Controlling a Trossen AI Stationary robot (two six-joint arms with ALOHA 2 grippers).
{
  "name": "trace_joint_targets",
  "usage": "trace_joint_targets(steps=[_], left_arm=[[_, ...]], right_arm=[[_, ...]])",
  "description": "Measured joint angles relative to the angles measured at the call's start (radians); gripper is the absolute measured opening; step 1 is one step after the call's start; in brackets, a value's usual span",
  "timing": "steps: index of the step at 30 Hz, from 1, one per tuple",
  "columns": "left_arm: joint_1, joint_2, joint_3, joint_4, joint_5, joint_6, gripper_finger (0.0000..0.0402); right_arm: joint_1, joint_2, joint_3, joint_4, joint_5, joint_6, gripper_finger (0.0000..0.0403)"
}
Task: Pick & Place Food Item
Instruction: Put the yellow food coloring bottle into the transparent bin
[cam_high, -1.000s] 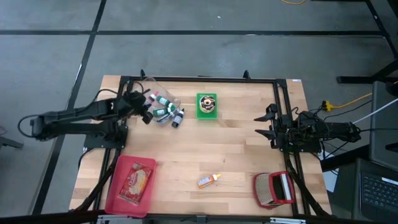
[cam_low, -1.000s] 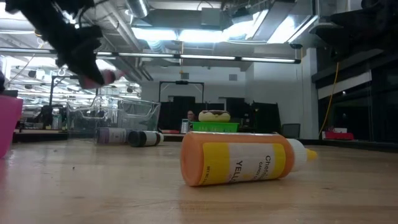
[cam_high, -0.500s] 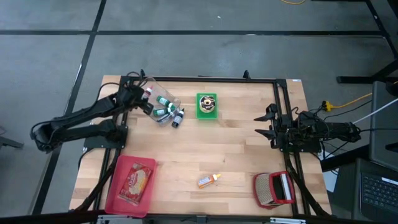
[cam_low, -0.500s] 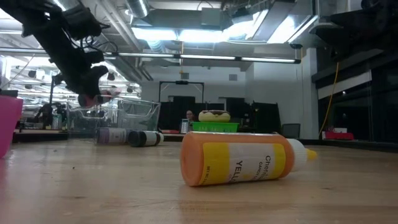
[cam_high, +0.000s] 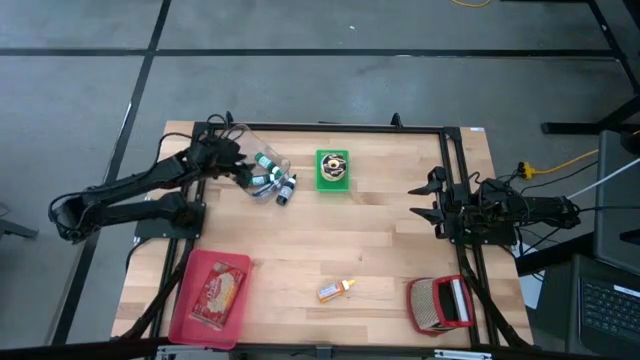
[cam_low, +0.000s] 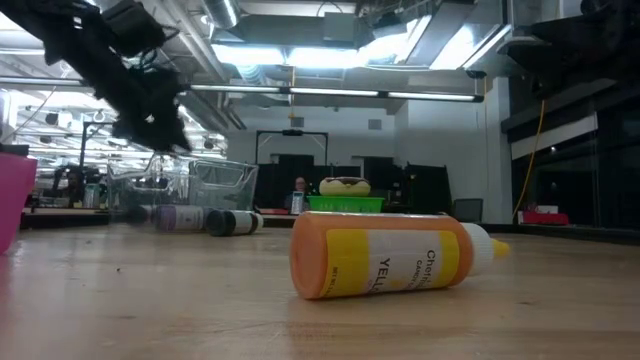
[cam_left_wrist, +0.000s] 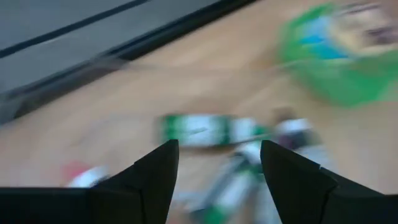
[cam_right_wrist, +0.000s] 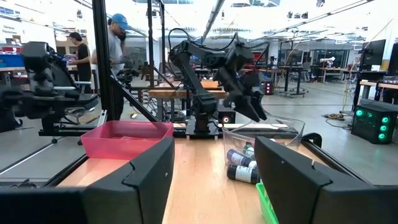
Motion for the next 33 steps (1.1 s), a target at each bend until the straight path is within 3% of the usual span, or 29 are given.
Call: trace_joint_targets(steps=[8,11,14,17,22,26,33], left_arm=[[-0.242,0.001,0.000,0.360,0.272,-0.122,0.0214],[-0.375,0.010,0.001,0.498,0.290,-0.182,0.0210],[-0.518,0.037,0.003,0.562,0.240,-0.215,0.0206],[-0.661,0.098,0.025,0.561,0.121,-0.221,0.0205],[-0.843,0.273,0.103,0.606,-0.014,-0.218,0.0205],[-0.932,0.461,0.219,0.572,-0.081,-0.210,0.0204],[-0.995,0.804,0.517,0.319,-0.110,-0.223,0.0205]], right_arm=[[0.000,0.000,0.000,0.000,0.000,0.000,0.0226],[0.000,0.000,0.000,0.000,0.000,0.000,0.0226],[0.000,0.000,0.000,0.000,0.000,0.000,0.0226],[0.000,0.000,0.000,0.000,0.000,0.001,0.0226],[0.000,0.000,0.000,0.000,0.000,0.004,0.0226],[0.000,0.000,0.000,0.000,0.000,0.016,0.0226],[0.000,0.000,0.000,0.000,0.000,0.016,0.0226]])
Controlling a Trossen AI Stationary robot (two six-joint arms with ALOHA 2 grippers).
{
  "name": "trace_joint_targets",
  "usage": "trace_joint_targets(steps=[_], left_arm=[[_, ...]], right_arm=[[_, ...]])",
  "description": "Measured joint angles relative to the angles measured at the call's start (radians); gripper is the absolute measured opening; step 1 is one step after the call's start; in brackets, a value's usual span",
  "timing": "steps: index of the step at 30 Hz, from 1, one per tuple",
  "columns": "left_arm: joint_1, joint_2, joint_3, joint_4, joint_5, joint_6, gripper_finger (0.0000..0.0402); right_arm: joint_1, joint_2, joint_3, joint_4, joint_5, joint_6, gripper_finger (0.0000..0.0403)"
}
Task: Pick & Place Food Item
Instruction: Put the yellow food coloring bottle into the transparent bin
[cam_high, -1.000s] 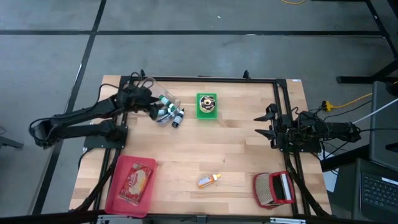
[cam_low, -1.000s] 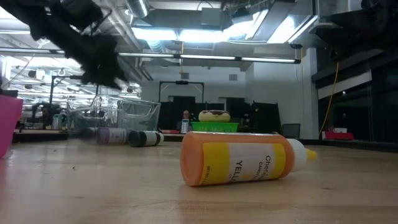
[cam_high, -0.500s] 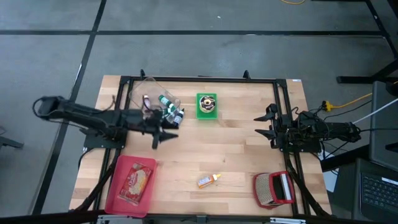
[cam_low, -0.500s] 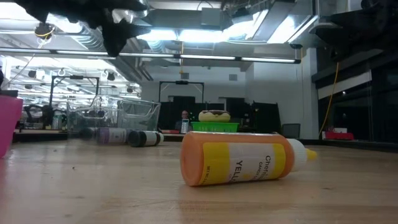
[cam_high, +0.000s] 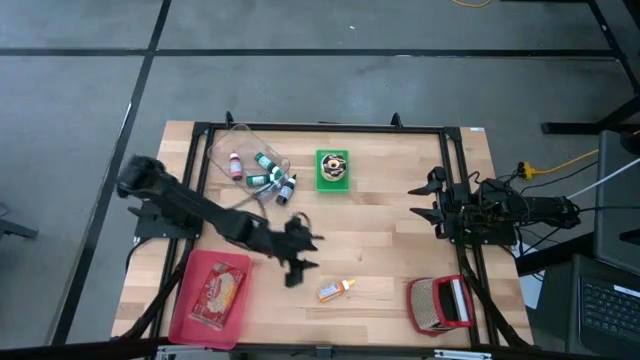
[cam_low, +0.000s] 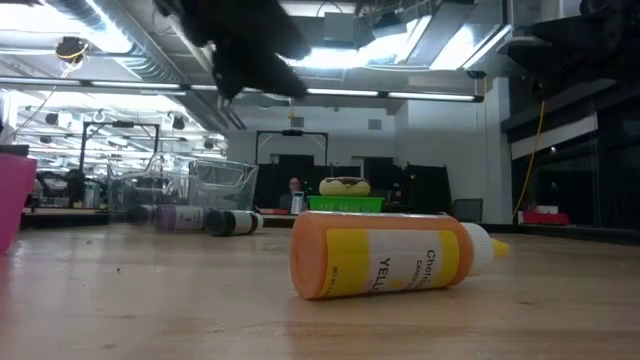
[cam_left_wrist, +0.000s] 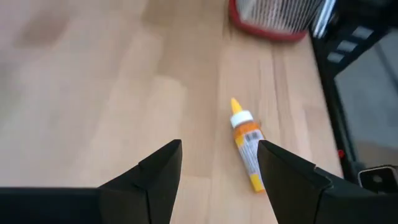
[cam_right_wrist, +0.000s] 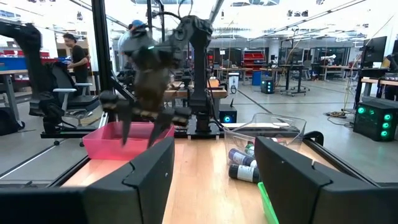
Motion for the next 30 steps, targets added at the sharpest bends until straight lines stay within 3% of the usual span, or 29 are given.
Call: trace_joint_targets(steps=[6,11,30], left_arm=[[-0.028,0.210,0.233,-0.168,-0.016,-0.049,0.0205],[-0.044,0.322,0.349,-0.305,-0.028,-0.105,0.0205],[-0.086,0.431,0.377,-0.239,-0.006,-0.241,0.0205]], right_arm=[[0.000,0.000,0.000,-0.001,-0.001,0.000,0.0226],[0.000,0.000,0.000,-0.003,-0.008,-0.001,0.0226],[0.000,0.000,0.000,-0.008,-0.011,0.005,0.0226]])
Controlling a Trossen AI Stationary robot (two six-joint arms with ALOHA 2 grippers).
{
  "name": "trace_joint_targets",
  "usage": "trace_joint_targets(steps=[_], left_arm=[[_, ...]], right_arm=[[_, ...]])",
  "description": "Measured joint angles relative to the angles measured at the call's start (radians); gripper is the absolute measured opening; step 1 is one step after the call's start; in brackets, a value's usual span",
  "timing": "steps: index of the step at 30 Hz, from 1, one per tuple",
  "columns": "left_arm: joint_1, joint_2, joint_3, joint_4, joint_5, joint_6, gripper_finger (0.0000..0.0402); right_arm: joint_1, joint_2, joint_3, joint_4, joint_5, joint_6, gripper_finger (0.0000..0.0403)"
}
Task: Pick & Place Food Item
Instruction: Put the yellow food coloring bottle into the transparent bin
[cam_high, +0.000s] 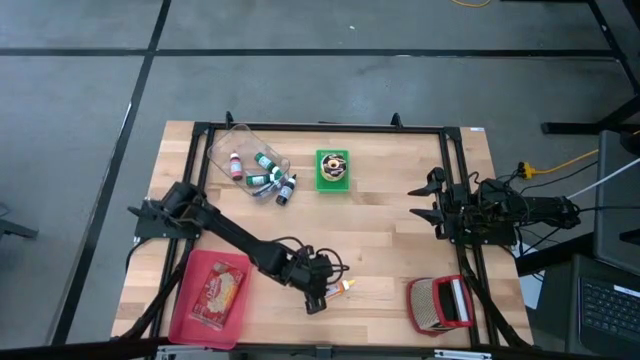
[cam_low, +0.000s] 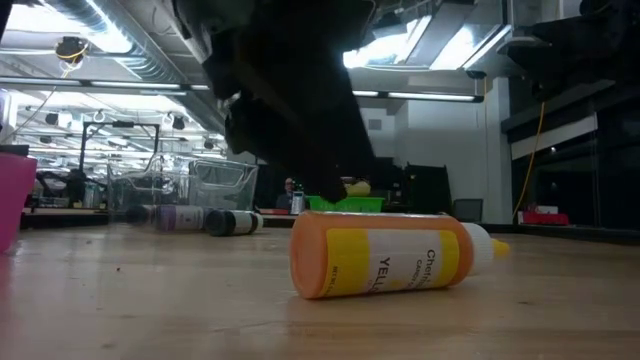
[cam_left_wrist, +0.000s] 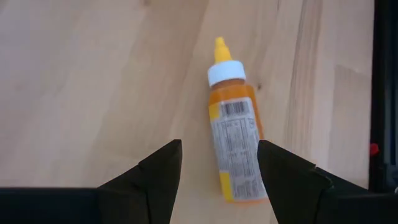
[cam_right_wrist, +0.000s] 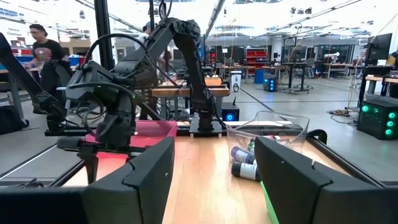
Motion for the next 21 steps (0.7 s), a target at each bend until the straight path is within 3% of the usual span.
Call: trace_joint_targets(steps=[21], left_arm=[[0.006,0.055,-0.001,0.058,0.018,-0.051,0.0206]], right_arm=[[0.000,0.000,0.000,-0.001,0.001,0.014,0.0226]])
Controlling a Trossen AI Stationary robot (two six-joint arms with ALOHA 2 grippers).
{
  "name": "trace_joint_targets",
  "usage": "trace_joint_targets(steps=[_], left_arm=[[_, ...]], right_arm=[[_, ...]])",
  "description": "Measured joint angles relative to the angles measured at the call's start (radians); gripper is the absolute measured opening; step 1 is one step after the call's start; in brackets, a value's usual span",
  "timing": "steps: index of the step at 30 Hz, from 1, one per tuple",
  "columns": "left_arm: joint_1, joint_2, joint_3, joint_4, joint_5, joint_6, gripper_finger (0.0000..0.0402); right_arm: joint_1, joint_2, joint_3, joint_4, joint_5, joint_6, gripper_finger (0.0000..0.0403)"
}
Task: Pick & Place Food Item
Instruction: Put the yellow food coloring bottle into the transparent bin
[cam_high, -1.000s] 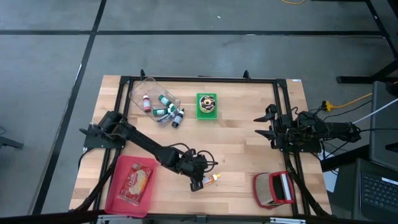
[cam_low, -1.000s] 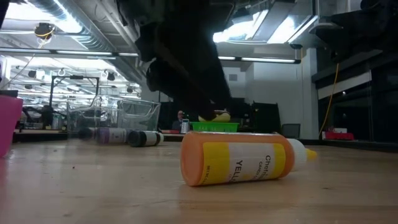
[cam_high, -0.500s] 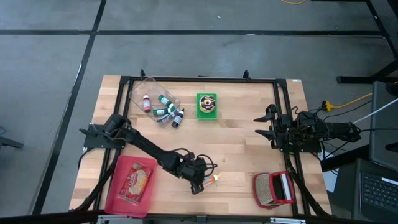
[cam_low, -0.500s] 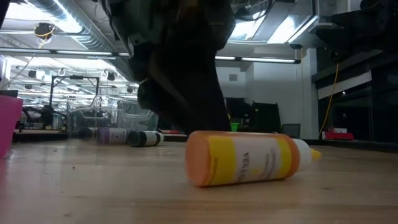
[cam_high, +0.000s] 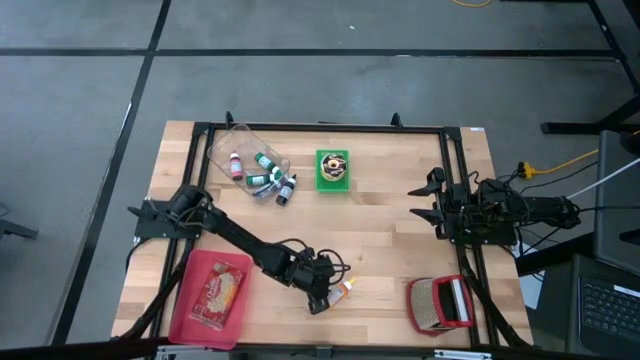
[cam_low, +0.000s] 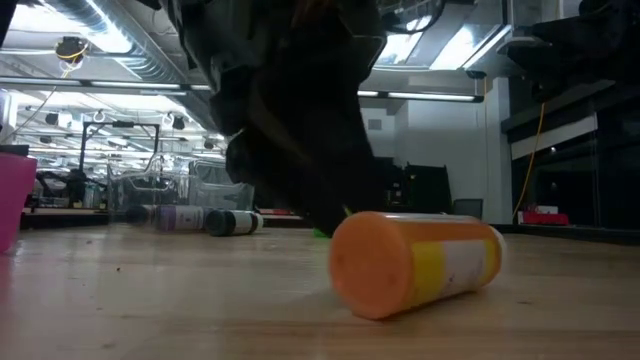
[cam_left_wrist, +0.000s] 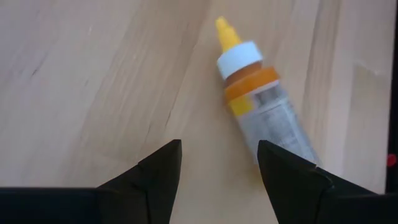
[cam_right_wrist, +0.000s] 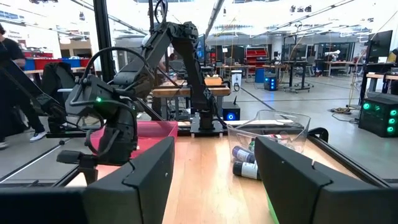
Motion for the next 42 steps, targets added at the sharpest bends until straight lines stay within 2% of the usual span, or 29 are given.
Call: trace_joint_targets(steps=[6,12,16,28,42], left_arm=[[0.003,0.000,0.000,0.002,-0.029,-0.025,0.0222],[0.003,0.000,0.000,0.090,-0.008,-0.016,0.0236],[0.002,0.000,0.000,0.137,-0.009,-0.017,0.0237],[0.001,0.017,0.001,0.128,-0.018,-0.035,0.0243],[-0.003,0.085,0.000,0.195,0.024,-0.115,0.0251]], right_arm=[[0.000,0.000,0.000,0.000,0.000,0.000,0.0226],[0.000,0.000,0.000,-0.006,0.000,0.001,0.0226],[0.000,0.000,0.000,-0.008,0.003,0.003,0.0226],[0.000,0.000,0.000,-0.009,0.003,0.003,0.0226],[0.000,0.000,0.000,-0.010,0.003,0.003,0.0226]])
